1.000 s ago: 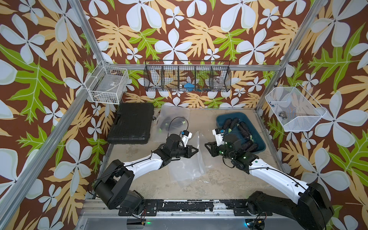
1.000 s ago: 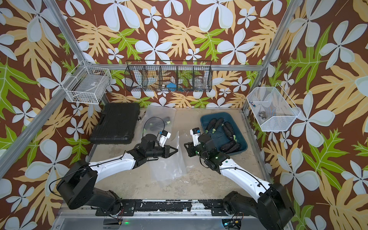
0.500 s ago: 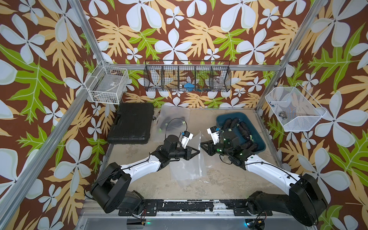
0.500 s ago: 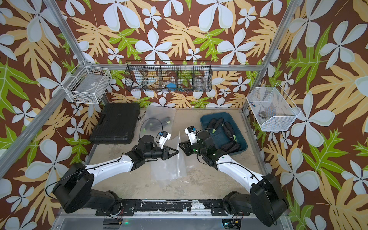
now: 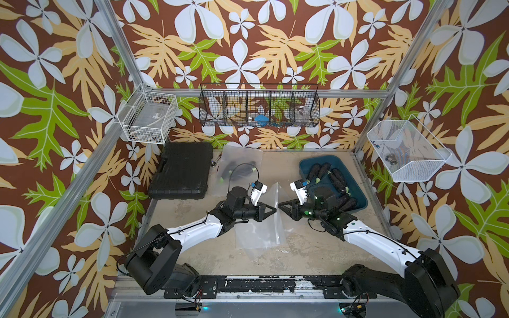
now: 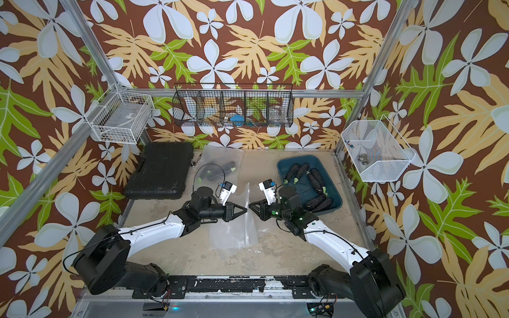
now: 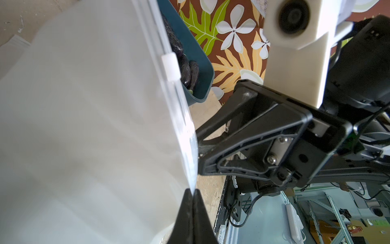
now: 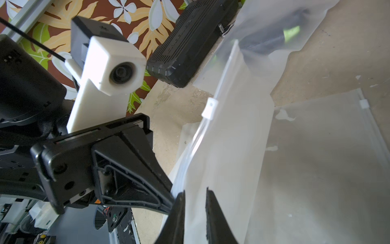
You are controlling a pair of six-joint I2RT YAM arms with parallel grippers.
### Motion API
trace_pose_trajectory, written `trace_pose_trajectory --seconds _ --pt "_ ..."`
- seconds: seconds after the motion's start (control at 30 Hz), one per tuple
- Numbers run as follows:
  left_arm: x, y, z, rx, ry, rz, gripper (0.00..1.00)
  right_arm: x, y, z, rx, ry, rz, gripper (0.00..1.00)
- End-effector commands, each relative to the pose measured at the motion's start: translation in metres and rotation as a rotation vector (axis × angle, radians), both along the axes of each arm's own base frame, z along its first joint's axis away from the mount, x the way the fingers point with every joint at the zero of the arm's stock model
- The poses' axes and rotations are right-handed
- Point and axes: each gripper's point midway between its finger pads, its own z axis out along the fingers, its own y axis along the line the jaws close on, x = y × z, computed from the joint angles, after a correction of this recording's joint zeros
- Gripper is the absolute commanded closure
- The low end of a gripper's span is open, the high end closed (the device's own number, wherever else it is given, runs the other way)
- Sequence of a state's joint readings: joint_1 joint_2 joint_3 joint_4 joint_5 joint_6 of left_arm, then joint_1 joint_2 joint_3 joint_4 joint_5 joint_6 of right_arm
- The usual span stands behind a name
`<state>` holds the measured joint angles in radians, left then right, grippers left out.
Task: Place the eggplant in a zip-top bag and seal the zipper
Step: Open the zipper food storage bag.
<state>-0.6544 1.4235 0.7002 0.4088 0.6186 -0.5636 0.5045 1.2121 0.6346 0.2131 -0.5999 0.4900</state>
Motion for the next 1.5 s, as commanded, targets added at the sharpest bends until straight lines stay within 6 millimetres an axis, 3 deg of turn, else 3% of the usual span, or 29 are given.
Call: trace_pose_trajectory --seconds 0.0,0.87,1.1,1.47 --pt "0.001 -0.003 0.008 -0.026 -0.032 -0.019 1.0 0.0 0.007 0.01 0.05 -0.021 0.032 0.79" --pt "-0.001 -0.003 0.007 -0.022 -0.034 -0.039 1.0 -0.006 0.017 0.0 0.082 0.03 0.094 0.83" --pt "-0.003 0.002 0.003 -0.015 -0.031 -0.035 1.0 -0.002 0.001 0.007 0.094 0.009 0.043 0.71" --pt "-0.01 0.0 0.007 -0.034 -0.038 -0.07 1.0 0.013 -0.001 0.019 0.098 -0.019 0.011 0.73"
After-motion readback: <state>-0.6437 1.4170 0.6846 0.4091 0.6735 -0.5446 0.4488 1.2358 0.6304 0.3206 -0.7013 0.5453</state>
